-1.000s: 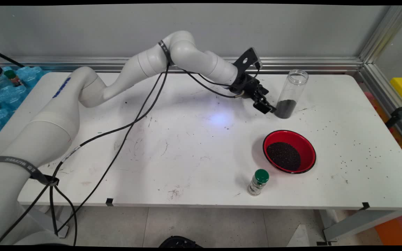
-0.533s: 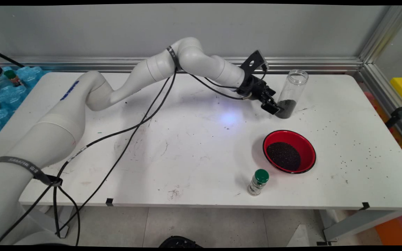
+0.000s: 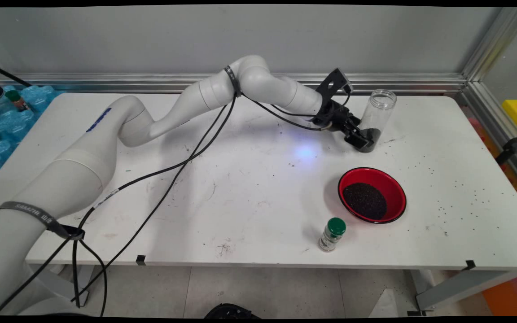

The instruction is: Pick up the black seasoning powder from the table

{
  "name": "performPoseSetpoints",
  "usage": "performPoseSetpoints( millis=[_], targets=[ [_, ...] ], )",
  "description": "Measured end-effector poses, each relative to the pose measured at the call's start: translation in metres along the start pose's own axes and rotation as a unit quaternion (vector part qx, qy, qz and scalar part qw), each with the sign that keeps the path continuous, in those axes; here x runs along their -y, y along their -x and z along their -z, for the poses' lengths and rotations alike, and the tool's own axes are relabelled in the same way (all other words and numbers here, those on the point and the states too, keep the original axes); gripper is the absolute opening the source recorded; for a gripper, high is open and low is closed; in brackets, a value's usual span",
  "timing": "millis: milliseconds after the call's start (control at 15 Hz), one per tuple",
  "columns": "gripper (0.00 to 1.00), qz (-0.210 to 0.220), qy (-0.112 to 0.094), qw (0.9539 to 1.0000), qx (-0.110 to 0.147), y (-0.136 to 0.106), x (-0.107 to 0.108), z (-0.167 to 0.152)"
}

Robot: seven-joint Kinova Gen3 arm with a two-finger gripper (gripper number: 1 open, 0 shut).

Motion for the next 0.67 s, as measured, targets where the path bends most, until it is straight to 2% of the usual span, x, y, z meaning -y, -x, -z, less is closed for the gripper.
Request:
performPoseSetpoints(
  millis=[600, 667],
  targets=[
    [1.00, 0.006, 0.002, 0.9999, -0.008, 0.0003, -0.0003, -0.0099],
    [0.00, 0.006, 0.002, 0.9999, -0.009, 0.0002, -0.0004, -0.0104]
  ],
)
